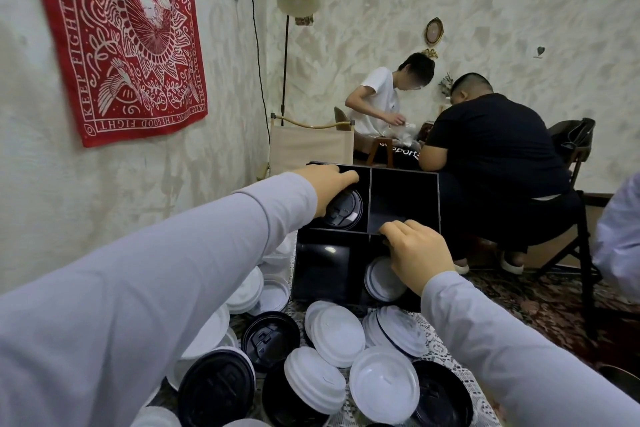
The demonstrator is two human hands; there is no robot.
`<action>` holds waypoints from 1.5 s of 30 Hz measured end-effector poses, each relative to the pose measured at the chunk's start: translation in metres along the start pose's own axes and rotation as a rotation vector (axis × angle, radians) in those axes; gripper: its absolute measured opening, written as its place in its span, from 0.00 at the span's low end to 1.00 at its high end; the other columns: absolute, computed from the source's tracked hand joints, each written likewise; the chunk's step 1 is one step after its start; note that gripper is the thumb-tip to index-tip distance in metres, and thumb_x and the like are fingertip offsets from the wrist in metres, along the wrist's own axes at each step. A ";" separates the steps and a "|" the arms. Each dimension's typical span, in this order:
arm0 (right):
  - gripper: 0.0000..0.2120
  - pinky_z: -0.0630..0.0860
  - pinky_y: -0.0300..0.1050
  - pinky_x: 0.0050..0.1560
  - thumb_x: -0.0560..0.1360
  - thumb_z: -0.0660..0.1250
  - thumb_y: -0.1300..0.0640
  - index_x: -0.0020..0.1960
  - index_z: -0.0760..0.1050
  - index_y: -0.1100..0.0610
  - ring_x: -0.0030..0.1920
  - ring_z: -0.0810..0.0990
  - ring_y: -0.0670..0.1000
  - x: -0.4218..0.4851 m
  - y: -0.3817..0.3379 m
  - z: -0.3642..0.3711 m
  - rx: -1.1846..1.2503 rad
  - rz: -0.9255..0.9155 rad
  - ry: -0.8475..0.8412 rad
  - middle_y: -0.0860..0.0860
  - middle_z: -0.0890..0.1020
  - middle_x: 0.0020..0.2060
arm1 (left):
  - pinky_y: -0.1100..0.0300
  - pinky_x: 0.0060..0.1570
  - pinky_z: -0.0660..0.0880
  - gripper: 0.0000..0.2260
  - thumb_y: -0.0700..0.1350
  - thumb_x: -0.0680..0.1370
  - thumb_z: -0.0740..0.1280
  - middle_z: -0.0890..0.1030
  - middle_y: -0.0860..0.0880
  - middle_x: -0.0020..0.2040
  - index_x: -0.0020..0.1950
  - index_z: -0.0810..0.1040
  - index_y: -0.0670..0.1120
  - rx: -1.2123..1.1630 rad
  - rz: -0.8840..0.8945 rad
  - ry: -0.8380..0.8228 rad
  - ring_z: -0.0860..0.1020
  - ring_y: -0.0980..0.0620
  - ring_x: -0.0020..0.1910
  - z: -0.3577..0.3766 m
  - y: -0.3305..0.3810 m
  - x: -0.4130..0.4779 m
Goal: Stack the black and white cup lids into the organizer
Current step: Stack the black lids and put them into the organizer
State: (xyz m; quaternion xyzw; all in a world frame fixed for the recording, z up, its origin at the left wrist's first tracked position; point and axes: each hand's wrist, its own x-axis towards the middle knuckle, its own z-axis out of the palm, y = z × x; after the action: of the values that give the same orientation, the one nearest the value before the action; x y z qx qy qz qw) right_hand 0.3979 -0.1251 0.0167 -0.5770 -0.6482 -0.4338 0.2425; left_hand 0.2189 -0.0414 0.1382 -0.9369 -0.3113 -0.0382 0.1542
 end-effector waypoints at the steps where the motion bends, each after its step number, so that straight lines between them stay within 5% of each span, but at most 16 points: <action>1: 0.17 0.69 0.42 0.24 0.49 0.72 0.72 0.35 0.76 0.59 0.26 0.73 0.55 0.000 0.000 0.000 0.004 0.003 -0.002 0.51 0.76 0.27 | 0.54 0.39 0.69 0.30 0.34 0.73 0.65 0.70 0.45 0.60 0.71 0.60 0.52 -0.020 0.005 0.016 0.73 0.44 0.47 0.001 0.000 -0.002; 7: 0.16 0.69 0.42 0.23 0.50 0.72 0.72 0.34 0.75 0.59 0.26 0.73 0.56 0.003 0.002 0.002 0.024 0.023 -0.021 0.51 0.75 0.26 | 0.55 0.53 0.68 0.19 0.42 0.72 0.68 0.70 0.48 0.60 0.62 0.72 0.49 0.370 0.214 0.238 0.71 0.46 0.57 0.015 -0.007 -0.008; 10: 0.16 0.68 0.42 0.23 0.50 0.73 0.72 0.34 0.75 0.59 0.27 0.73 0.56 0.004 0.002 0.003 0.017 0.030 -0.026 0.51 0.75 0.26 | 0.59 0.37 0.74 0.14 0.37 0.55 0.77 0.78 0.50 0.39 0.37 0.82 0.48 0.401 0.397 0.441 0.77 0.48 0.36 0.029 -0.012 -0.011; 12: 0.16 0.68 0.41 0.24 0.50 0.73 0.72 0.34 0.76 0.59 0.26 0.73 0.56 0.004 0.001 0.002 0.017 0.035 -0.027 0.51 0.75 0.26 | 0.61 0.30 0.74 0.15 0.33 0.50 0.78 0.77 0.49 0.33 0.32 0.82 0.45 0.360 0.432 0.444 0.75 0.48 0.28 0.039 -0.017 -0.009; 18: 0.16 0.66 0.41 0.25 0.51 0.72 0.72 0.34 0.74 0.59 0.25 0.72 0.56 0.009 0.001 0.004 0.013 0.056 -0.044 0.51 0.74 0.25 | 0.52 0.34 0.79 0.21 0.25 0.53 0.74 0.83 0.43 0.39 0.44 0.83 0.38 0.084 0.395 0.519 0.79 0.42 0.31 0.061 -0.029 -0.013; 21: 0.15 0.66 0.41 0.25 0.51 0.72 0.72 0.33 0.74 0.59 0.25 0.71 0.56 0.011 0.001 0.006 0.004 0.070 -0.054 0.51 0.74 0.25 | 0.53 0.35 0.80 0.11 0.33 0.66 0.66 0.83 0.43 0.40 0.45 0.83 0.38 0.012 0.358 0.575 0.80 0.42 0.33 0.064 -0.028 -0.022; 24: 0.14 0.65 0.41 0.25 0.53 0.72 0.72 0.32 0.73 0.59 0.24 0.70 0.56 0.015 0.000 0.007 -0.011 0.095 -0.060 0.51 0.73 0.24 | 0.52 0.40 0.79 0.18 0.43 0.72 0.55 0.83 0.44 0.43 0.51 0.81 0.38 0.003 0.329 0.531 0.81 0.42 0.38 0.070 -0.023 -0.027; 27: 0.15 0.64 0.41 0.25 0.51 0.73 0.72 0.32 0.72 0.59 0.24 0.70 0.55 0.018 0.000 0.008 -0.042 0.115 -0.101 0.51 0.72 0.23 | 0.52 0.42 0.79 0.18 0.44 0.72 0.57 0.83 0.43 0.46 0.53 0.80 0.39 0.059 0.290 0.526 0.81 0.43 0.41 0.082 -0.018 -0.025; 30: 0.17 0.63 0.41 0.24 0.49 0.73 0.72 0.32 0.72 0.59 0.23 0.70 0.56 0.022 0.001 0.011 -0.056 0.121 -0.147 0.51 0.72 0.23 | 0.55 0.40 0.77 0.13 0.36 0.67 0.70 0.82 0.44 0.44 0.51 0.80 0.39 0.084 0.216 0.545 0.81 0.42 0.41 0.082 -0.007 -0.018; 34: 0.18 0.59 0.40 0.27 0.49 0.74 0.72 0.32 0.71 0.58 0.22 0.70 0.56 0.032 0.004 0.015 -0.086 0.140 -0.229 0.50 0.71 0.22 | 0.58 0.45 0.63 0.17 0.33 0.75 0.61 0.76 0.46 0.57 0.62 0.70 0.43 0.130 0.006 0.309 0.76 0.43 0.52 0.071 0.004 -0.012; 39: 0.11 0.61 0.44 0.38 0.69 0.63 0.67 0.50 0.72 0.57 0.42 0.77 0.57 0.048 0.009 0.016 -0.090 0.209 -0.443 0.52 0.79 0.41 | 0.55 0.47 0.70 0.19 0.31 0.74 0.59 0.76 0.44 0.59 0.64 0.68 0.43 0.015 -0.108 0.239 0.76 0.41 0.55 0.067 -0.002 0.014; 45: 0.17 0.68 0.45 0.45 0.74 0.60 0.66 0.60 0.71 0.54 0.52 0.78 0.57 0.062 0.012 0.029 0.060 0.311 -0.636 0.53 0.80 0.52 | 0.53 0.45 0.72 0.15 0.31 0.75 0.57 0.76 0.41 0.54 0.60 0.72 0.43 -0.104 -0.199 0.110 0.77 0.41 0.52 0.072 -0.011 0.039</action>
State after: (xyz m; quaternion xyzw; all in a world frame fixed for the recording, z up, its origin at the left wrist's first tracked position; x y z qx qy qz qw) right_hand 0.4012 -0.0676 0.0563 -0.7673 -0.6083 -0.1712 0.1087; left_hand 0.2418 0.0117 0.0789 -0.9046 -0.3914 -0.1208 0.1180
